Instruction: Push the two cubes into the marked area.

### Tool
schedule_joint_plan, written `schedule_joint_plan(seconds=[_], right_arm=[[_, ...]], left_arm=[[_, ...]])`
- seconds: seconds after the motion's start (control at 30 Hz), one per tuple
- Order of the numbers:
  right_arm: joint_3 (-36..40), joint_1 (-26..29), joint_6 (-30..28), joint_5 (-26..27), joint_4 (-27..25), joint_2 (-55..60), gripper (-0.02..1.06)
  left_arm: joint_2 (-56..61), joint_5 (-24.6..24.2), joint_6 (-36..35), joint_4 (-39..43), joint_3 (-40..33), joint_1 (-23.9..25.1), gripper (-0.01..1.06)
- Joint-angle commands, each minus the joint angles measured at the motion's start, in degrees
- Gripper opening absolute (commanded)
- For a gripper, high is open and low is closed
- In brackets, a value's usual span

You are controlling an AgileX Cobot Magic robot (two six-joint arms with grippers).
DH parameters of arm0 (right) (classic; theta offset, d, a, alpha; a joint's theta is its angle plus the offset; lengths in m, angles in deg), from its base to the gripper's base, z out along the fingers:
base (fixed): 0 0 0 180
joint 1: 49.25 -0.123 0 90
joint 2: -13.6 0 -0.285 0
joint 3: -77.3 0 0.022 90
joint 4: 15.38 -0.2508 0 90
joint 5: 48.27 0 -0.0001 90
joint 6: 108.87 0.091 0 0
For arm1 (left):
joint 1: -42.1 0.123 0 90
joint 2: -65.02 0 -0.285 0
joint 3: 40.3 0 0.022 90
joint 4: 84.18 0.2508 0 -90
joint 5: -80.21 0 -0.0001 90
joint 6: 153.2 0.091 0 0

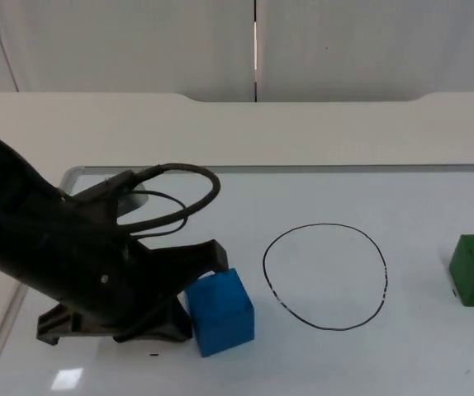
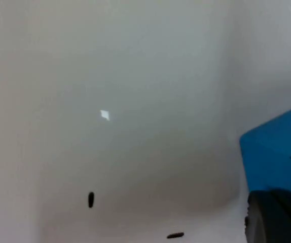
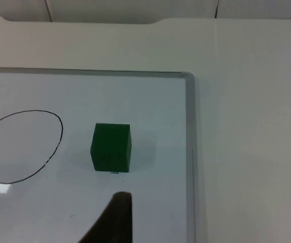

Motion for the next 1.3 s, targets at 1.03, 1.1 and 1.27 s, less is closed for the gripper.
schedule_joint_plan(seconds=[1.03, 1.1, 1.27], right_arm=[[0.4, 0.4, 0.0, 0.3, 0.3, -0.2, 1.05], [0.4, 0.4, 0.0, 0.3, 0.3, -0.2, 1.05], [0.4, 0.4, 0.0, 0.3, 0.4, -0.2, 1.05]], left_arm=[[-0.3, -0.5, 5.4, -8.4, 1.5, -3.0, 0.0], [-0.5, -0.5, 5.6, -8.3, 1.6, -3.0, 0.0], [-3.2, -2.4, 5.8, -8.7, 3.5, -3.0, 0.0]])
